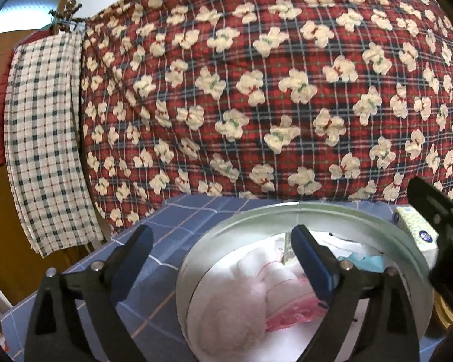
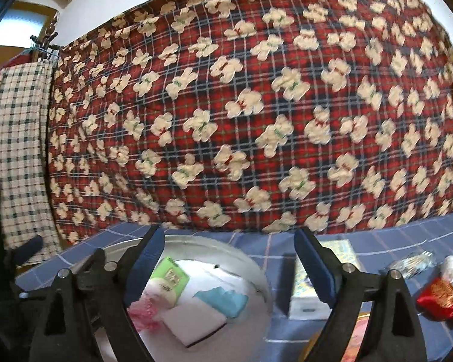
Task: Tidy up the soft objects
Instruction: 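Move both open grippers away from the tin toward the remaining table items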
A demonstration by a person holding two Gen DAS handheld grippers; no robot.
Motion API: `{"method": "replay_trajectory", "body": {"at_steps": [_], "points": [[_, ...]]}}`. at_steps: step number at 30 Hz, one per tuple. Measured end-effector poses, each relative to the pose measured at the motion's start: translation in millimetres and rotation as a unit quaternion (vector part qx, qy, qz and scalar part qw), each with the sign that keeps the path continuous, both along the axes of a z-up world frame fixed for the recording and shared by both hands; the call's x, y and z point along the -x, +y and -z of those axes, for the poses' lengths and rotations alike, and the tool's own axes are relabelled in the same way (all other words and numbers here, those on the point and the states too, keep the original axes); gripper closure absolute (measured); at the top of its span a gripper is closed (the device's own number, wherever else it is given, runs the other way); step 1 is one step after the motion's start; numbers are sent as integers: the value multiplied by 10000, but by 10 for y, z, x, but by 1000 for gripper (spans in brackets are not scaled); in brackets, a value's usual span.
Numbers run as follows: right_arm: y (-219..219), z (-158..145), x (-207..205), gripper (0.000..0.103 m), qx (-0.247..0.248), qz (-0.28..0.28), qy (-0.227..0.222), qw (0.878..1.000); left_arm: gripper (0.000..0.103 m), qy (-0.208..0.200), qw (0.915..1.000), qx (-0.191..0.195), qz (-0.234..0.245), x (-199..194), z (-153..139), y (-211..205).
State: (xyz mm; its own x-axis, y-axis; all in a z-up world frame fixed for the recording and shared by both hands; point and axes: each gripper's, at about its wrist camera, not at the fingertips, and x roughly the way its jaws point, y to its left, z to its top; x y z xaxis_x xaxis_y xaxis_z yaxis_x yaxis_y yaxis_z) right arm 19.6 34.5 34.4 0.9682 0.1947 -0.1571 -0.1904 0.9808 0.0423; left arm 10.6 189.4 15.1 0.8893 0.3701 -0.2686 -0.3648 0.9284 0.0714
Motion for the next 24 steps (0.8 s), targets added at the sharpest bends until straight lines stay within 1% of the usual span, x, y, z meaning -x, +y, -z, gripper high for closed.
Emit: {"method": "replay_trajectory", "body": {"at_steps": [1,3,6,8,11,14,18,24], "points": [[0,2,11,13,56,82,-71,9999,3,-73,10000,-22,-15,33,-13,-15],[-21,13,23,13,101,245,-143,9995,0,-181,9998,-12,-13,76,-31,-29],[-102,22,20,13,-61,295,-140,9994,0,-209,9998,53,50,88,-40,-42],[-138,34,16,13,-97,323,-87,9994,0,-157,9999,34,42,76,-26,-59],[-172,74,0,13,-35,318,85,9995,0,-31,10000,-28,46,41,-10,-96],[-220,101,16,13,16,253,204,9995,0,-44,10000,-1,34,44,-8,-102],[-322,110,82,13,32,197,202,9996,0,-57,9999,137,51,81,2,-113],[-503,114,141,13,117,150,223,9996,0,-47,9997,235,107,162,11,-180]]}}
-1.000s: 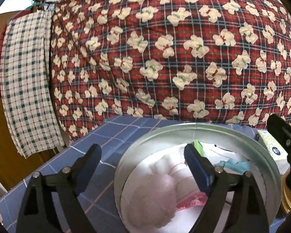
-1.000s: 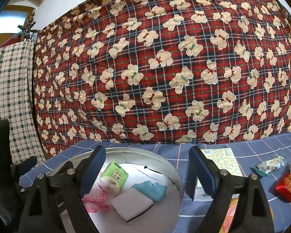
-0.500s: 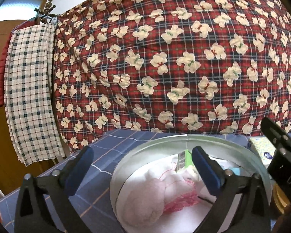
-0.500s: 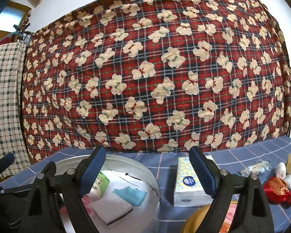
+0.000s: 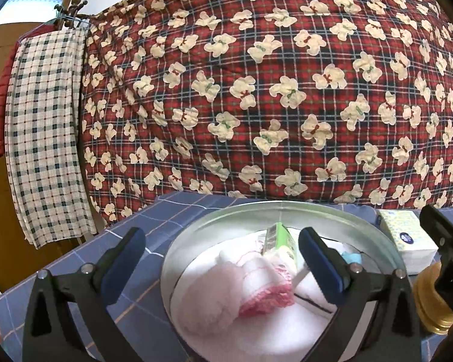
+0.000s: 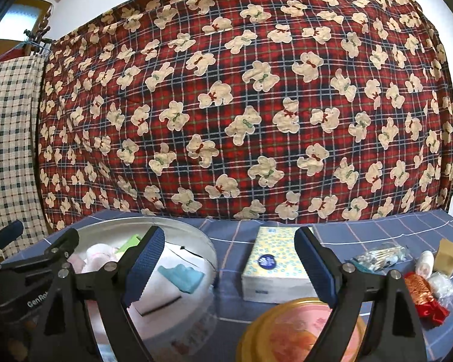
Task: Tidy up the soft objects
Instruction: 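Move both open grippers away from the tin toward the remaining table items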
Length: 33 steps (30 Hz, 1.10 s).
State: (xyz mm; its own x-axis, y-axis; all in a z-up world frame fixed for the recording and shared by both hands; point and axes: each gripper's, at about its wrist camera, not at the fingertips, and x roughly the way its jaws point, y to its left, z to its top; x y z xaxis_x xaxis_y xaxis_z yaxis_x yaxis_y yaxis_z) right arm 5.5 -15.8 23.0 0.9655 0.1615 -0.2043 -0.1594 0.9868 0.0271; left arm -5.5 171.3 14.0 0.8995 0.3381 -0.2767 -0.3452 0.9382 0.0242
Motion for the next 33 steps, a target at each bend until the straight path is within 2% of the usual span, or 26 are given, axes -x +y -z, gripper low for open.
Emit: {"method": "replay_trajectory", "body": {"at_steps": [8,17,24,33], "points": [[-175,-27,148,13,318,6,-169,9994,0,19,9997,144,179,105,6,-175],[-328,-18,268,13,747,-113,-144,9970,0,63,9979,120,641,186,0,-538],[-551,-47,413,13,985,172,-435,9940,1,109,9939,93,1091,226,-1,-812],[-1051,-62,463,13,922,579,-349,9934,1,215,9869,42,1598,247,10,-1120]]}}
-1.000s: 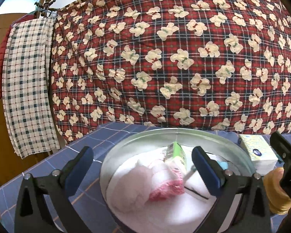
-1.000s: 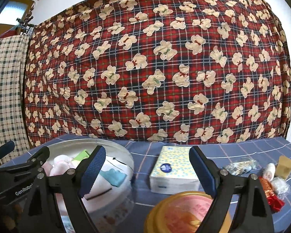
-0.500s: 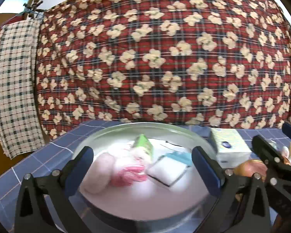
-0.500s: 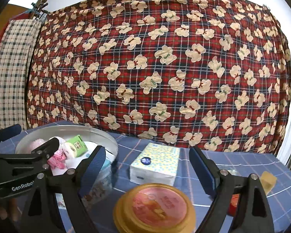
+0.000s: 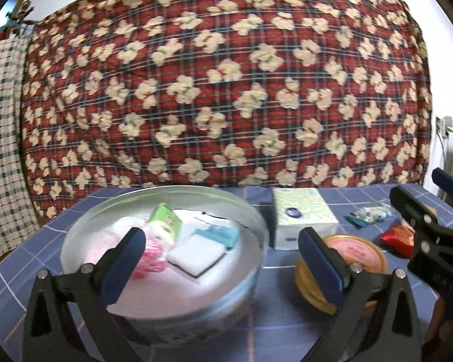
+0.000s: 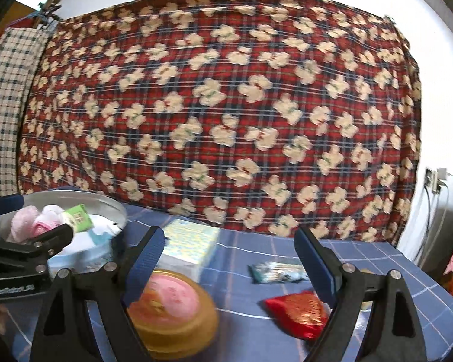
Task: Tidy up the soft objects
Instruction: 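Move both open grippers away from the tin toward the remaining table items, then grasp the red embroidered pouch with the left gripper while the right grasps the clear plastic bag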
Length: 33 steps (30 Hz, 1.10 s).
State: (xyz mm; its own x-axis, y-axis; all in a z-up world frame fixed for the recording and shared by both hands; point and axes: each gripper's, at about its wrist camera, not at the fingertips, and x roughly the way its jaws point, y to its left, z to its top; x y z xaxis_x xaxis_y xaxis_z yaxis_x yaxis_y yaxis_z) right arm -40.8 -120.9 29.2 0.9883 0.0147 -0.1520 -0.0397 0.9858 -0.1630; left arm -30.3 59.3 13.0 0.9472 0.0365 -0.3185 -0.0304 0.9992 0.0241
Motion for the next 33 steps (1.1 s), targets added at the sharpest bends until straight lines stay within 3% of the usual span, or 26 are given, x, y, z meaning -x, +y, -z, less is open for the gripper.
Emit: {"method": "replay_trajectory", "body": {"at_steps": [6,18,28,33], "points": [[-383,-20,18,13,-126,456,-63,9989,1,41,9989,-258,379,16,4,-281],[-1360,-28,-33,13,-464,1416,111,9888,1,11,9934,-367,1083,49,-2,-854],[-2262,37,18,13,-1479,2332,339,9605,1,239,9818,-443,1834,-2,15,-1608],[-2434,71,36,13,-1880,2524,411,9483,1,589,9740,-341,2159,-164,0,-2092]]}}
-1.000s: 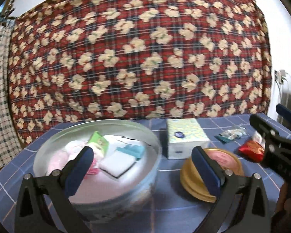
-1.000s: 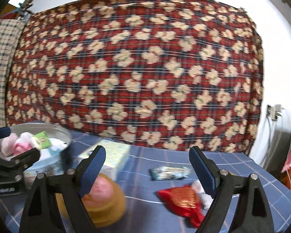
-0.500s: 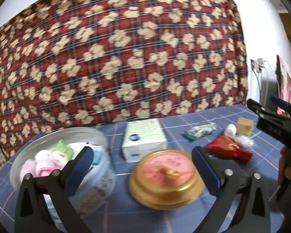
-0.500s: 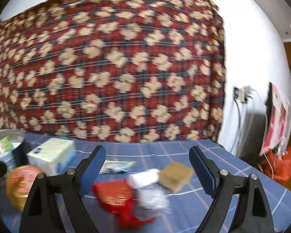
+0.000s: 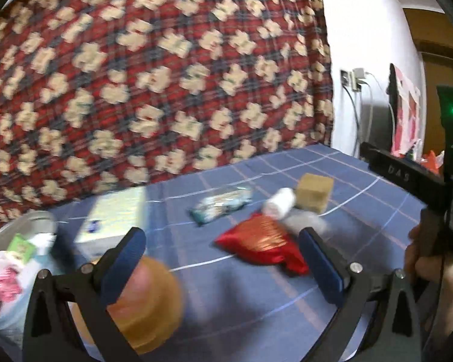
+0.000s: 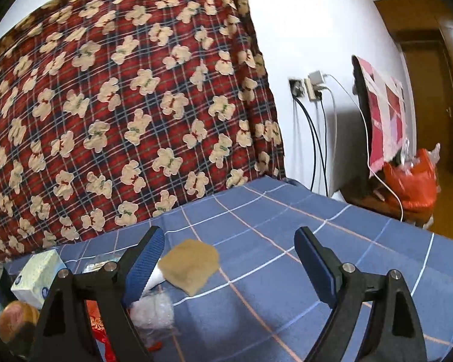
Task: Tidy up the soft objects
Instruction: 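Grasp the red embroidered pouch with the left gripper while the right grasps the clear plastic bag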
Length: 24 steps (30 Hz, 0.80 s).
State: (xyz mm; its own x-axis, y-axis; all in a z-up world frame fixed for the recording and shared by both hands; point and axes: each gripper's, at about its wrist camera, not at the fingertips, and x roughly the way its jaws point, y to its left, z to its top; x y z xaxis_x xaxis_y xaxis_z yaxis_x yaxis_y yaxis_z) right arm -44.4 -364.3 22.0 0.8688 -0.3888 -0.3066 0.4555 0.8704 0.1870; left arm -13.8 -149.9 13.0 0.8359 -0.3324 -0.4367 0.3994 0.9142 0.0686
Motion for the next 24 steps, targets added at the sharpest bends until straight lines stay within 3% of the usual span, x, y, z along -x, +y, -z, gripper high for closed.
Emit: {"method": "replay_trajectory", "body": {"at_steps": [4,7,11,14,18,20,21,24], "points": [[17,6,5,13,-6,-38,22,10000,6,349,9992,-124,-172,-214,86,-347],[28,9,-12,13,20,-104,43,9999,9,831,9957,-161,-374,-414,202,-488],[1,27,-30,13,-96,-165,92,9998,9,1447,9869,-10,-711,-666,330,-526],[-30,39,-28,13,-199,-159,96,9996,14,2057,9748,77,-862,-881,486,-530],[-80,68,-51,13,-391,-153,177,9990,17,2499,9656,112,-705,-980,604,-619],[-101,82,-56,13,-474,-150,201,9986,19,2471,9666,99,-671,-974,601,-642],[-109,87,-55,13,-499,-140,205,9984,24,2470,9667,106,-663,-969,601,-640],[-124,94,-53,13,-551,-112,204,9982,55,2460,9676,349,-440,-931,564,-598]]}}
